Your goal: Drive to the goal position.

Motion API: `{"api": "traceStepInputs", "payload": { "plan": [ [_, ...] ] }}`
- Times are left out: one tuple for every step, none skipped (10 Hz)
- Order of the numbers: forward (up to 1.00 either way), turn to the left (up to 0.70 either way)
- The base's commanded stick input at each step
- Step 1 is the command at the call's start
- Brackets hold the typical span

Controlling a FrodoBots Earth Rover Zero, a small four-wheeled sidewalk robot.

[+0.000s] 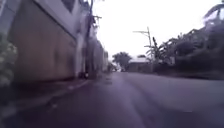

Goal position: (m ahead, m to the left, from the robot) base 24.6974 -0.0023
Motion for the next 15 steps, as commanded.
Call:
{"api": "traceStepInputs", "payload": {
  "plan": [
    [0.7,-0.35],
    [0.7,-0.34],
    [0.7,-0.19],
    [0.7,-0.07],
    [0.7,0.0],
    [0.7,0.0],
    [0.7,0.0],
    [0.7,0.0],
    [0.7,0.0],
    [0.7,0.0],
    [0.7,0.0],
    [0.7,0.0],
    [0.7,0.0],
    [0.7,0.0],
    [0.7,0.0]
  ]
}}
